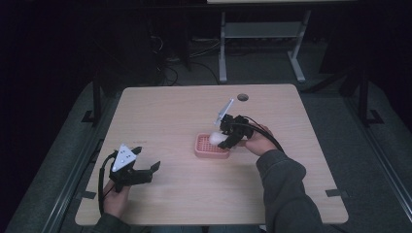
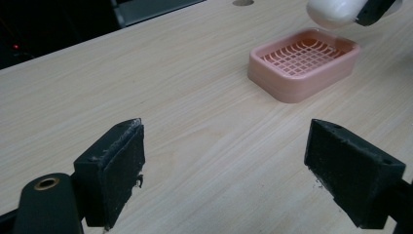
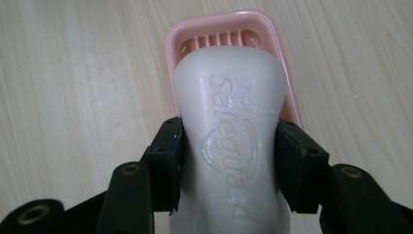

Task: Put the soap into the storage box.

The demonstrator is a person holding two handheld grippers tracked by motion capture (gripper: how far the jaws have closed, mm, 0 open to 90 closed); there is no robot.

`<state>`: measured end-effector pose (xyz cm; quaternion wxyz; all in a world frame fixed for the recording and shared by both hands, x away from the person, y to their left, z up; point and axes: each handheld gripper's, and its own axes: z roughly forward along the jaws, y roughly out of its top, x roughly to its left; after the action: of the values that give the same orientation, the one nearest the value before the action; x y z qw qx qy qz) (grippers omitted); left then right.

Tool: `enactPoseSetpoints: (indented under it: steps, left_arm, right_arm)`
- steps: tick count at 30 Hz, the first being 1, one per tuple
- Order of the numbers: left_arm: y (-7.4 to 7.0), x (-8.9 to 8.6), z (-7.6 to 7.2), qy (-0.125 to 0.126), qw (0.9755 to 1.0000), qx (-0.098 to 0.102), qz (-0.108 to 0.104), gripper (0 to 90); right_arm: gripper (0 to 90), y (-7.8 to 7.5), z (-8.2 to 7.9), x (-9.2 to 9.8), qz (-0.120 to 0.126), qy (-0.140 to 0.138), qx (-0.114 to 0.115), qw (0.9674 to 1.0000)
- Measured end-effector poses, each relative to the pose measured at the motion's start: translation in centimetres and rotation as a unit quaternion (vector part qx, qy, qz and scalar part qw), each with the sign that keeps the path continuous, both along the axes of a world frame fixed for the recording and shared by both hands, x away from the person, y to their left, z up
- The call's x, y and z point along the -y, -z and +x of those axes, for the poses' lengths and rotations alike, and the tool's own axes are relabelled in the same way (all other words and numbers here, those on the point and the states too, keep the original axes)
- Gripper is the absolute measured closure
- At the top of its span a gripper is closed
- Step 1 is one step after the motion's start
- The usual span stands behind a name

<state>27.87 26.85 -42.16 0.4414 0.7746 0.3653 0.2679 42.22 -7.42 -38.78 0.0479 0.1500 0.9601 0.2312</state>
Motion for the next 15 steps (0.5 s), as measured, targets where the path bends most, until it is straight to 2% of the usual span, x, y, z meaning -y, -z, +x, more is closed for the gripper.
enactPoseSetpoints:
  steps: [15]
  left_arm:
    - [0.0, 0.0, 0.0, -0.002, 1.0000, -0.001, -0.001, 14.6]
  right_arm:
    - [48.8, 1.4, 0.7, -1.7, -0.011, -0.009, -0.013, 0.9998]
